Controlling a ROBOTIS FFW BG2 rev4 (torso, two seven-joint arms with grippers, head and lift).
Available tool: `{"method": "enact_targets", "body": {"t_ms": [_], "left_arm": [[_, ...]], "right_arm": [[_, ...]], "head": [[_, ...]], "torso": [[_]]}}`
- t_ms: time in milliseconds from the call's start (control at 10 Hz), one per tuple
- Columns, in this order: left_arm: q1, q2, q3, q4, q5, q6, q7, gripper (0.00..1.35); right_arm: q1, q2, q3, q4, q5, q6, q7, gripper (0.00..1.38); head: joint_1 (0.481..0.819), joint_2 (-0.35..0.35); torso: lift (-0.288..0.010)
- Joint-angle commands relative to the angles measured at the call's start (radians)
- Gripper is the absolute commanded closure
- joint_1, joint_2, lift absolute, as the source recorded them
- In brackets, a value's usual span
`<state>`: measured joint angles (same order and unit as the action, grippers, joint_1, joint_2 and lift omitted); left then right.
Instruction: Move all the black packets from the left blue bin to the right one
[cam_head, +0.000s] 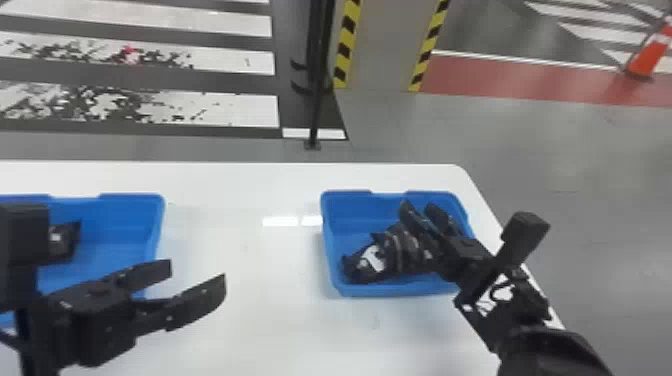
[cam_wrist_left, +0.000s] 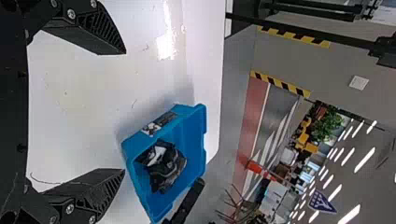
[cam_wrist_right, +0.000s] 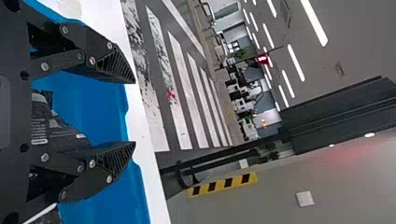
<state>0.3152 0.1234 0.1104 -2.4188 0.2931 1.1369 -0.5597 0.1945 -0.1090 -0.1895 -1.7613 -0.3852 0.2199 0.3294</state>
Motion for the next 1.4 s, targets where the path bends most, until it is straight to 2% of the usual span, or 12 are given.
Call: {"method": "enact_targets", "body": {"t_ms": [0, 200, 300, 400, 500, 600, 800, 1000, 1300], "left_arm": [[-0.013, 0.004, 0.047, -0.002, -0.026, 0.019, 0.001, 0.16], [-0.053, 0.015, 0.099, -0.002, -0.076, 0.098, 0.0, 0.16], [-0.077, 0.032, 0.121, -0.002, -0.104, 0.12, 0.0, 0.16], [-0.114, 0.038, 0.155, 0.002, -0.152, 0.144, 0.0, 0.16], [-0.156, 0.042, 0.189, 0.032, -0.197, 0.152, 0.0, 0.16], [-0.215, 0.055, 0.209, 0.086, -0.239, 0.164, 0.0, 0.16], [-0.323, 0.094, 0.203, 0.221, -0.297, 0.193, 0.001, 0.16], [-0.443, 0.097, 0.203, 0.39, -0.395, 0.179, 0.001, 0.16], [-0.58, 0.107, 0.183, 0.623, -0.505, 0.159, 0.018, 0.16]], "right_arm": [[0.129, 0.026, 0.0, -0.157, 0.068, -0.063, -0.038, 0.22], [0.291, 0.066, 0.0, -0.304, 0.1, -0.146, -0.055, 0.2], [0.355, 0.086, 0.002, -0.361, 0.114, -0.181, -0.061, 0.2], [0.421, 0.103, 0.016, -0.412, 0.114, -0.22, -0.082, 0.2], [0.471, 0.11, 0.032, -0.446, 0.116, -0.247, -0.093, 0.2], [0.52, 0.11, 0.054, -0.486, 0.124, -0.269, -0.102, 0.2], [0.591, 0.11, 0.096, -0.53, 0.11, -0.274, -0.113, 0.2], [0.63, 0.11, 0.13, -0.537, 0.078, -0.269, -0.113, 0.2], [0.633, 0.11, 0.134, -0.54, 0.068, -0.245, -0.112, 0.2]], "head": [[0.695, -0.187], [0.695, -0.154], [0.695, -0.125], [0.695, -0.095], [0.695, -0.076], [0.695, -0.026], [0.695, 0.087], [0.695, 0.161], [0.695, 0.232]], "torso": [[-0.14], [-0.14], [-0.14], [-0.14], [-0.14], [-0.14], [-0.14], [-0.14], [-0.14]]}}
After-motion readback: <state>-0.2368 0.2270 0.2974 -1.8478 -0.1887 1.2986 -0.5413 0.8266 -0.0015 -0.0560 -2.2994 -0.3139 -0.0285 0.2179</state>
